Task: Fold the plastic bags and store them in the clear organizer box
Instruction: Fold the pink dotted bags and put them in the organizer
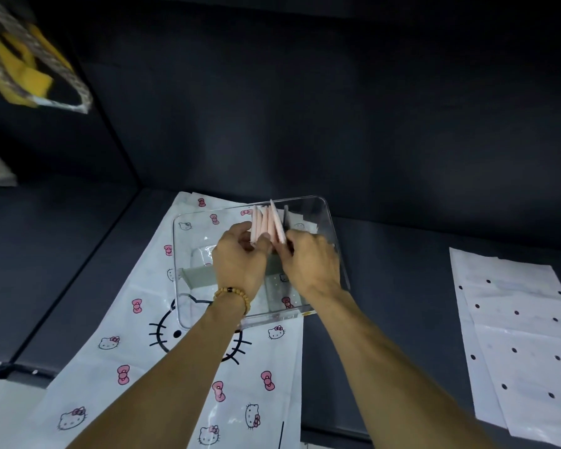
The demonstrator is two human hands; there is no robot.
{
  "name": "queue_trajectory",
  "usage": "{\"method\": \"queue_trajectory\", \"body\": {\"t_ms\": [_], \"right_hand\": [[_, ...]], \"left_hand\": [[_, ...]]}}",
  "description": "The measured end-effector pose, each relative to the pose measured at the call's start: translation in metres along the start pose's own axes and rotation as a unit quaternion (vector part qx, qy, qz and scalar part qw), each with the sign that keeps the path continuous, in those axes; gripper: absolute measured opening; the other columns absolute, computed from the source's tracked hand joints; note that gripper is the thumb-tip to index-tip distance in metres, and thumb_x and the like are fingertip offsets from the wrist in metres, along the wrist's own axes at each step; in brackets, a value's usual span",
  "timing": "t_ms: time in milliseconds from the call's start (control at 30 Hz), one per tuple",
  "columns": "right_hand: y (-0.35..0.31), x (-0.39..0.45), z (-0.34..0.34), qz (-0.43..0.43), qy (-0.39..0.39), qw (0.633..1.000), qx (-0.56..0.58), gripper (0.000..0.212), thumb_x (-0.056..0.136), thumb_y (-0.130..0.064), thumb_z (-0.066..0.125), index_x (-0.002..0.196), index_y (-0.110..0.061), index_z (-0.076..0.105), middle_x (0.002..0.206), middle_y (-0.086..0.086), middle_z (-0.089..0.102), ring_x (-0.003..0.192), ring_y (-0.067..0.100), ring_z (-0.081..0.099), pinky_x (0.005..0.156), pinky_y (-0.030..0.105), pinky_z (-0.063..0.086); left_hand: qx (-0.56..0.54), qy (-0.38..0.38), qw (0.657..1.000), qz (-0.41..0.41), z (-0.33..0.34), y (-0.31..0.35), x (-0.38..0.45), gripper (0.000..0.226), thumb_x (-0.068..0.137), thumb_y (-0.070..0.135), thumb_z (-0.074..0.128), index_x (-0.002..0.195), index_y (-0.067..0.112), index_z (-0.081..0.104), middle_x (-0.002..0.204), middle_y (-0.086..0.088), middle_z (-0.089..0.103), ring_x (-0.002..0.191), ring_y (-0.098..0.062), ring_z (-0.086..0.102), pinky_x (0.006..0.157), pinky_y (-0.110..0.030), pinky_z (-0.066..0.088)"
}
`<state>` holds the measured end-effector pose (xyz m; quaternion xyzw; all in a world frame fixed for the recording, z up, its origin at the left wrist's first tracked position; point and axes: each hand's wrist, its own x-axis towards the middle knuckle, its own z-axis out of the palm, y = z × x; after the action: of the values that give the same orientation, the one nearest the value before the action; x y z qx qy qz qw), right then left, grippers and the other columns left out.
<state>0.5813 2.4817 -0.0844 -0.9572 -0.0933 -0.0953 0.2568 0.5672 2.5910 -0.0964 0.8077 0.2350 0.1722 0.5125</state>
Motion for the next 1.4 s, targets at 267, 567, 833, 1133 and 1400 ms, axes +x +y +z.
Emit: {"method": "queue_trajectory", "body": {"t_ms": [267, 567, 833, 1133, 1400], "right_hand": [[-0.002, 0.005, 0.001, 0.033, -0.036, 0.998, 0.047, 0.022, 0.095, -0.027, 0.051, 0.108, -0.020, 0.067, 0.093, 0.006, 0.071, 0.087, 0.027, 0.064, 0.074, 0.034, 0.052], [0.020, -0.029, -0.042, 0.140, 0.063, 0.967, 0.205, 0.033, 0.095, -0.030, 0.049, 0.124, -0.018, 0.059, 0.108, -0.003, 0.067, 0.092, 0.012, 0.063, 0.085, 0.025, 0.049], [0.142, -0.137, -0.127, 0.338, 0.148, 0.907, 0.204, 0.032, 0.098, -0.029, 0.049, 0.122, -0.012, 0.061, 0.108, 0.002, 0.066, 0.094, 0.010, 0.058, 0.083, 0.019, 0.040], [0.283, -0.258, -0.182, 0.465, 0.077, 0.881, 0.049, 0.047, 0.099, -0.041, 0.041, 0.133, -0.011, 0.050, 0.138, 0.014, 0.052, 0.126, 0.032, 0.048, 0.107, 0.044, 0.039], [0.296, -0.269, -0.163, 0.349, 0.037, 0.927, -0.133, 0.033, 0.091, -0.038, 0.058, 0.118, -0.021, 0.065, 0.131, 0.007, 0.053, 0.120, 0.031, 0.042, 0.095, 0.042, 0.038]], "left_hand": [[-0.006, -0.029, 1.000, -0.003, -0.001, 0.006, -0.001, 0.024, 0.087, 0.020, 0.062, 0.110, 0.012, 0.066, 0.095, -0.002, 0.068, 0.074, 0.000, 0.057, 0.061, 0.002, 0.038], [-0.079, -0.046, 0.996, -0.013, -0.017, 0.012, -0.058, 0.023, 0.094, 0.020, 0.055, 0.116, 0.016, 0.062, 0.109, 0.003, 0.064, 0.096, -0.003, 0.058, 0.077, -0.005, 0.045], [-0.208, -0.205, 0.954, -0.069, 0.041, 0.025, -0.184, 0.019, 0.095, 0.019, 0.054, 0.111, 0.022, 0.063, 0.115, 0.005, 0.065, 0.108, -0.006, 0.059, 0.098, -0.028, 0.046], [0.000, -0.410, 0.907, 0.094, 0.138, 0.037, -0.266, 0.033, 0.097, 0.029, 0.049, 0.128, 0.022, 0.055, 0.128, 0.003, 0.055, 0.121, -0.014, 0.050, 0.103, -0.023, 0.039], [0.249, -0.479, 0.747, 0.388, 0.196, 0.034, -0.260, 0.053, 0.092, 0.042, 0.053, 0.141, 0.026, 0.041, 0.150, 0.008, 0.034, 0.142, -0.012, 0.015, 0.115, -0.028, 0.011]]}}
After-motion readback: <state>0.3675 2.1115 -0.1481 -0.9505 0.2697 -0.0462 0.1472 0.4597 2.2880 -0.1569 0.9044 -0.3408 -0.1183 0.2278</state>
